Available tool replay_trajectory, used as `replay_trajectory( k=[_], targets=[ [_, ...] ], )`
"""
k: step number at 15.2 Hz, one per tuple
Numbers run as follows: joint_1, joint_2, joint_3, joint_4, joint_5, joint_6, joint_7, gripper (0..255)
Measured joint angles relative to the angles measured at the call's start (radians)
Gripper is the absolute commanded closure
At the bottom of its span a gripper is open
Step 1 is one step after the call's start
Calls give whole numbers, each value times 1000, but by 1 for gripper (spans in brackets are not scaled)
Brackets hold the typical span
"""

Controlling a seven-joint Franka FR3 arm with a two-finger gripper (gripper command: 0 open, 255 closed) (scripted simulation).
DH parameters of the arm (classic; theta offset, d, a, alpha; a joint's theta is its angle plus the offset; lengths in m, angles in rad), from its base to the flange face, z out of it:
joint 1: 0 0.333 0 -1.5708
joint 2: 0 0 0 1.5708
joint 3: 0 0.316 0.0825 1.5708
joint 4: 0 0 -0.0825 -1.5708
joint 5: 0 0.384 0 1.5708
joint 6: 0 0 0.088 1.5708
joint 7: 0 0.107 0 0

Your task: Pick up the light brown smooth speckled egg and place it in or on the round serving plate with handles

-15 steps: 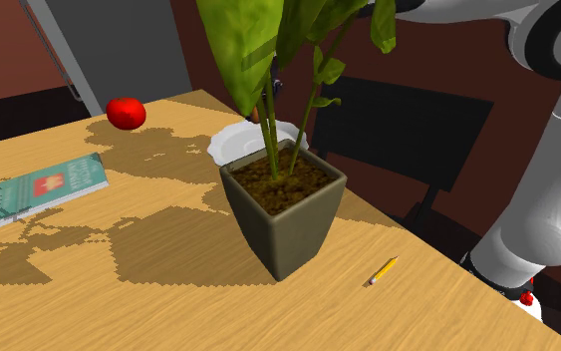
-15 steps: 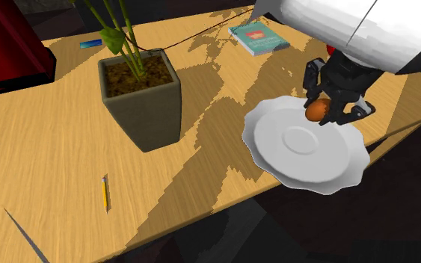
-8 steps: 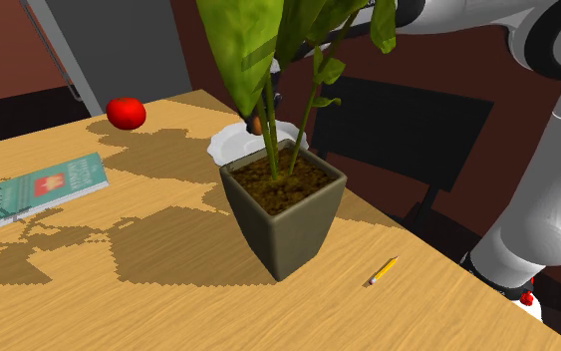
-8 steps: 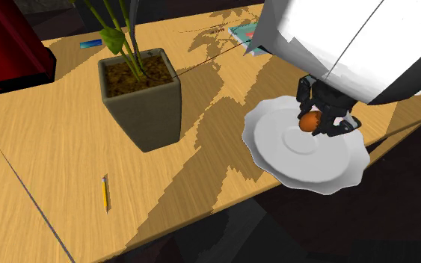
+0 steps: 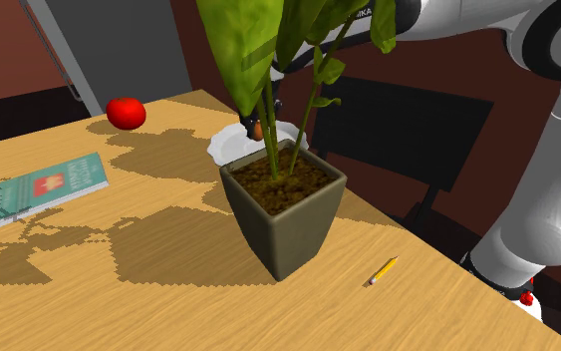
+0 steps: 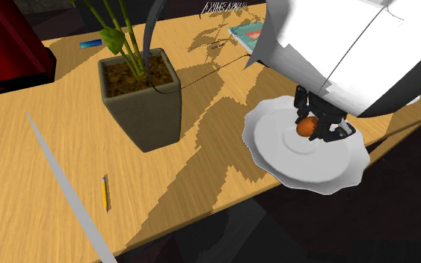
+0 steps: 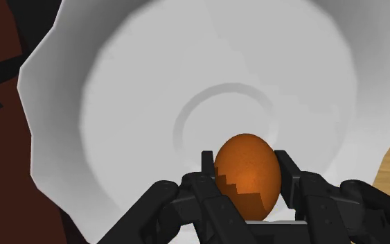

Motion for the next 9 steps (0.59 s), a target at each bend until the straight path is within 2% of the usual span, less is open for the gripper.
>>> replay_trajectory(
  k=[1,2,9],
  targets=[
    [0,0,0,0,0,0,0,255],
    [0,0,0,0,0,0,0,0],
    [-2,-5,0,10,2,-15,-2,0]
  ],
)
